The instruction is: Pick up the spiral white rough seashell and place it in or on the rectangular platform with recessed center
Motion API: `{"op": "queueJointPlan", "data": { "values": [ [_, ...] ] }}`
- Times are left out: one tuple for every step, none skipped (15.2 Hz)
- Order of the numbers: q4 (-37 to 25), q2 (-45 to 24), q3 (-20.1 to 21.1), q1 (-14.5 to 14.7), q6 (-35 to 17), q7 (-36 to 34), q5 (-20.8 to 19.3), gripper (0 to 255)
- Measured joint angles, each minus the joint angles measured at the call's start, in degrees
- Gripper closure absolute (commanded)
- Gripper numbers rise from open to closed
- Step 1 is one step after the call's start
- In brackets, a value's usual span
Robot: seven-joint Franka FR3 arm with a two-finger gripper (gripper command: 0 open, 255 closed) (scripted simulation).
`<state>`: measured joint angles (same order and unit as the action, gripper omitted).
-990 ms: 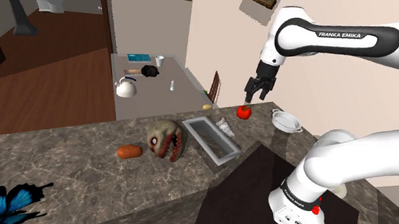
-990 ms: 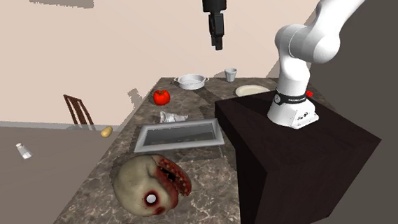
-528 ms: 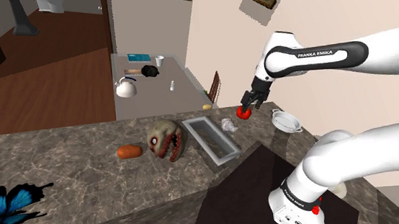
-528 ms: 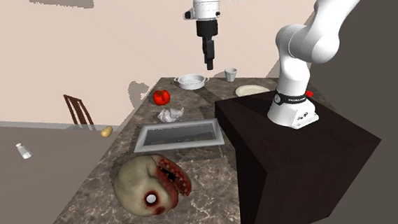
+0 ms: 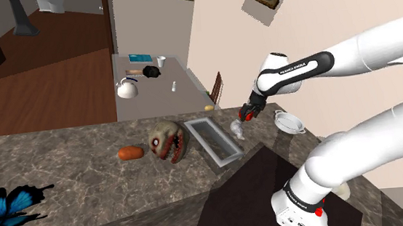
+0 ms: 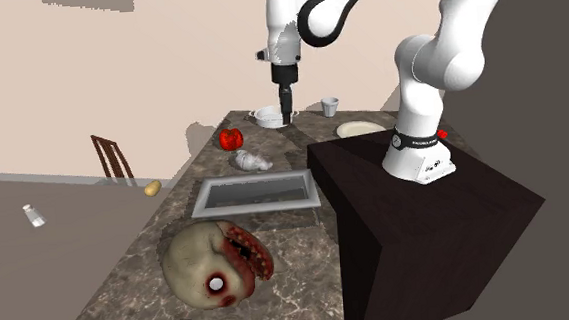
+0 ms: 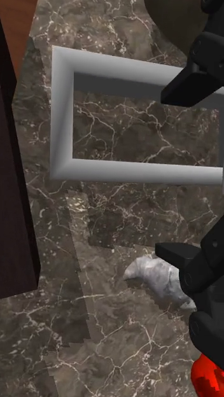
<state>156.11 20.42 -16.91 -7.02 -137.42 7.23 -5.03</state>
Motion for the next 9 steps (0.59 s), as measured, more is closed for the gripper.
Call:
{"op": "queueJointPlan", "data": {
  "values": [
    [0.12,-1.89,-0.7,-0.02,-2.32,0.85,0.17,0],
    [0.12,-3.66,-1.43,-0.09,-4.4,1.82,0.39,0],
    [-0.46,-6.79,-2.21,0.37,-7.19,2.97,1.33,0],
    [-1.02,-9.31,-3.16,0.44,-9.41,4.55,2.15,0],
    [-1.4,-11.98,-3.94,0.71,-11.91,6.15,3.39,0],
    [-1.6,-14.3,-4.32,1.08,-14.26,7.42,4.79,0],
    [-2.68,-16.87,-4.81,1.32,-15.94,9.3,6.64,0],
    [-3.53,-20.15,-5.18,1.54,-18.4,11.98,9.41,0],
    [-4.14,-22.34,-5.25,1.3,-20.08,14.43,11.82,0]
  ]
}}
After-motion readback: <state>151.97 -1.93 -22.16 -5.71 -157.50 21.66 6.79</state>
